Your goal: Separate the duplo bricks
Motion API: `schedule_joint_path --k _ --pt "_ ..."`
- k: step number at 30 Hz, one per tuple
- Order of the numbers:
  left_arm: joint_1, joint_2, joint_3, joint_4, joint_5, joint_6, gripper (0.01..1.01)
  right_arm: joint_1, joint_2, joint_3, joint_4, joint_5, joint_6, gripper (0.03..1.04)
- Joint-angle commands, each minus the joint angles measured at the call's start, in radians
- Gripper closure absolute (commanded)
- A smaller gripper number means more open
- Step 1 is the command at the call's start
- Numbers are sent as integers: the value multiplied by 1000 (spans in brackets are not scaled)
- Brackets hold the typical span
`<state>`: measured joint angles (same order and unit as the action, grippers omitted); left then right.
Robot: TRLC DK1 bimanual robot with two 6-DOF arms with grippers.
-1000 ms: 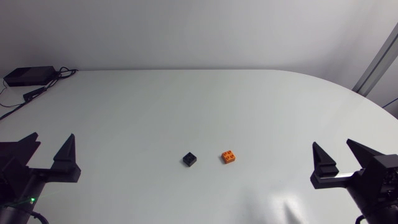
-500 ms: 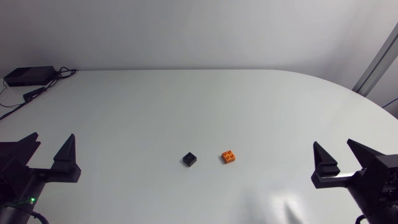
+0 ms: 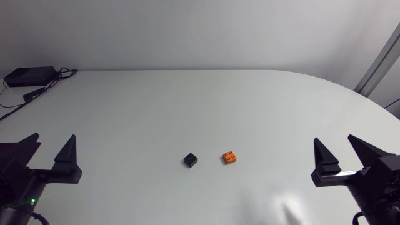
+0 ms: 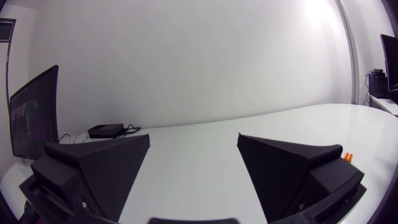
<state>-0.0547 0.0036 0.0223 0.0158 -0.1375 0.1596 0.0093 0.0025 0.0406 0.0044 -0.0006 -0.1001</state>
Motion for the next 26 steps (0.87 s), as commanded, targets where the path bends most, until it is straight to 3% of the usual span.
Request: schedule_joint_path --k 1,26 --pt "-7 -16 -25 10 3 -17 43 8 -9 -42 -4 -7 20 69" --pt "-10 -16 -25 12 3 20 43 8 -9 -42 -6 -7 20 69"
